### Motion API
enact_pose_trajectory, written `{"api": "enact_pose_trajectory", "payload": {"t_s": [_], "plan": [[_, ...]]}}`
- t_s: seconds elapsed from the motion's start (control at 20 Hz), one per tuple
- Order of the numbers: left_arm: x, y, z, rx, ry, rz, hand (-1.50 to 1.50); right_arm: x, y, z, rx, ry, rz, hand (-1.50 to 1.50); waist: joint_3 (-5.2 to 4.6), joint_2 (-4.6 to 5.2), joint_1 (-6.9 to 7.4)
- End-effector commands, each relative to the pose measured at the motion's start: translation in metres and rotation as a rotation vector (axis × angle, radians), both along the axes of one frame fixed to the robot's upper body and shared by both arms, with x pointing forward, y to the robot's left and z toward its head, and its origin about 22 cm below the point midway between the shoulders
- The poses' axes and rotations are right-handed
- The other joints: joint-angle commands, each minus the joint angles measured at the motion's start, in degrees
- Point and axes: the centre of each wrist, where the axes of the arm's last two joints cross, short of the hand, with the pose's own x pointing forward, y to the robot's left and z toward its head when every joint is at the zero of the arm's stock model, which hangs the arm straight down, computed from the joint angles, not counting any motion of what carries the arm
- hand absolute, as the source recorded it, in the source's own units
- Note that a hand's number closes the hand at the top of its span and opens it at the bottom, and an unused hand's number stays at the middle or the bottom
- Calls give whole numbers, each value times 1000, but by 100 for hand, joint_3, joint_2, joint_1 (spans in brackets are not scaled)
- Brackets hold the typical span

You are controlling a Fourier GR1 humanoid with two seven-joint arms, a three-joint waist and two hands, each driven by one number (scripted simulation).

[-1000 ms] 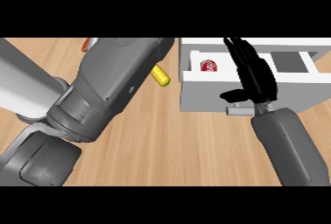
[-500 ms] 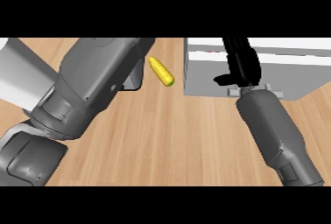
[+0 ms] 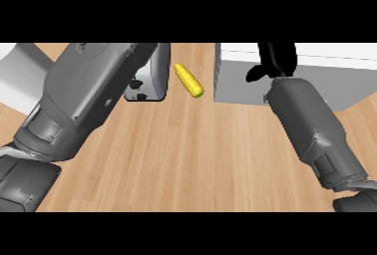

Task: Pick up the can, place it into the drawer and close the drawer

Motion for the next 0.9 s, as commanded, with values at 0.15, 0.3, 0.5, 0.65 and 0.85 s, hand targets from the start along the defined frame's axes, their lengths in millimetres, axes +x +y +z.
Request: {"api": "enact_pose_trajectory", "payload": {"t_s": [0.15, 0.3, 0.5, 0.65, 0.85], "plan": [[-4, 26, -4, -1, 2, -16, -150, 19, 11, 39, 7, -57, -22, -150, -6, 5, 166], [-9, 27, 5, 15, -7, -16, -150, 21, 10, 47, 26, -64, -9, -150, 0, 3, 148], [-11, 36, -6, 15, -6, -23, -150, 21, 18, 44, 111, -74, 25, -150, 5, 26, 187], [-13, 42, -15, 6, 5, -17, -150, 25, 26, 66, 196, -89, 96, -150, 8, 12, 217], [-19, 55, -16, 5, 14, -21, -150, 23, 18, 52, 203, -98, 106, -150, 3, 2, 133]]}}
